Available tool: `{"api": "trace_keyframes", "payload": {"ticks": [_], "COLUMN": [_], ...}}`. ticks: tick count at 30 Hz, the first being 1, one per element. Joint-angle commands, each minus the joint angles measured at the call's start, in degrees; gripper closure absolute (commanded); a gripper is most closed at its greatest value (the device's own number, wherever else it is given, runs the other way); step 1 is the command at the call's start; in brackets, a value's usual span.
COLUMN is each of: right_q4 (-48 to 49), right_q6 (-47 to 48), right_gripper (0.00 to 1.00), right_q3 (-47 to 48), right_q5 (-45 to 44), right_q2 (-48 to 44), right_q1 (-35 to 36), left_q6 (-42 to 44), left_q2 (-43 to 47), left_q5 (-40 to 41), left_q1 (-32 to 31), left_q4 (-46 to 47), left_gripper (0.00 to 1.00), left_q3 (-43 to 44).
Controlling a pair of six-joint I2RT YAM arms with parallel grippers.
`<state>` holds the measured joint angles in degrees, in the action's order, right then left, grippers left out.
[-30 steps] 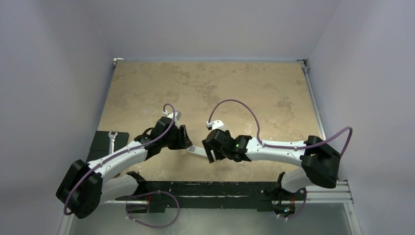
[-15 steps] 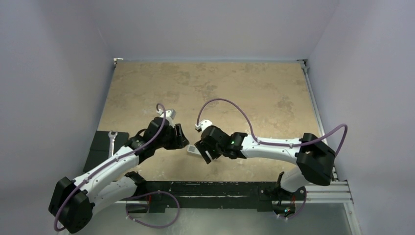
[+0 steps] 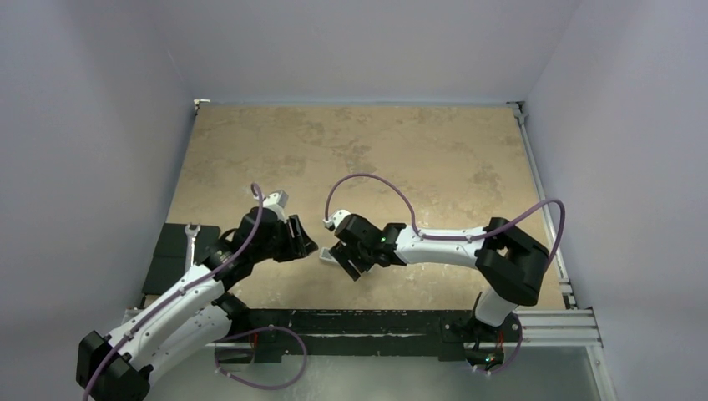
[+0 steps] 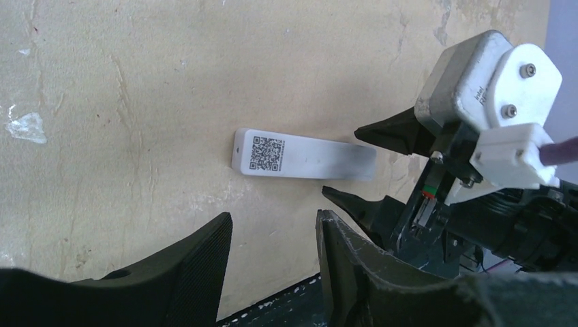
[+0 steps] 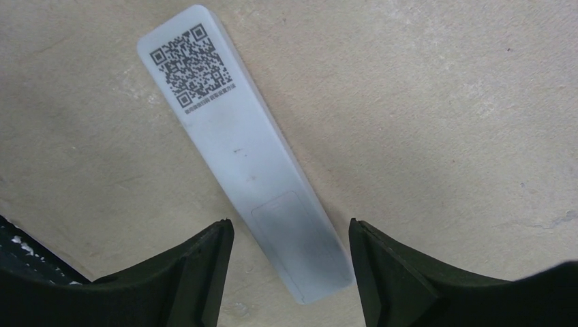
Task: Load the batteries into the remote control
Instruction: Turn over the remote control at the center of the board.
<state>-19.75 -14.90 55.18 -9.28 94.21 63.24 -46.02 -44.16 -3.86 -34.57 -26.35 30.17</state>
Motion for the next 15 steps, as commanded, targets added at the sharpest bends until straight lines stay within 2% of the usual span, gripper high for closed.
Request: {"api": "trace_keyframes", "payload": {"ticks": [1, 15], "right_q4": [0.9, -1.4], "right_q6": [1.5, 0.3], "right_gripper": [0.31, 0.48], "right_q3": [1.7, 0.9], "right_q5": [1.6, 1.1], "right_q2": [0.3, 2.7], "right_q1": [-0.7, -0.8], "left_q6": [-2.3, -4.4], "left_q2": [1.6, 1.8], "left_q5": [-0.7, -2.9], "left_q1": [-0.2, -0.1], "left_q4": [-1.3, 1.7], "left_gripper": [0.51, 0.51], "left_q3": [-0.9, -3.6]}}
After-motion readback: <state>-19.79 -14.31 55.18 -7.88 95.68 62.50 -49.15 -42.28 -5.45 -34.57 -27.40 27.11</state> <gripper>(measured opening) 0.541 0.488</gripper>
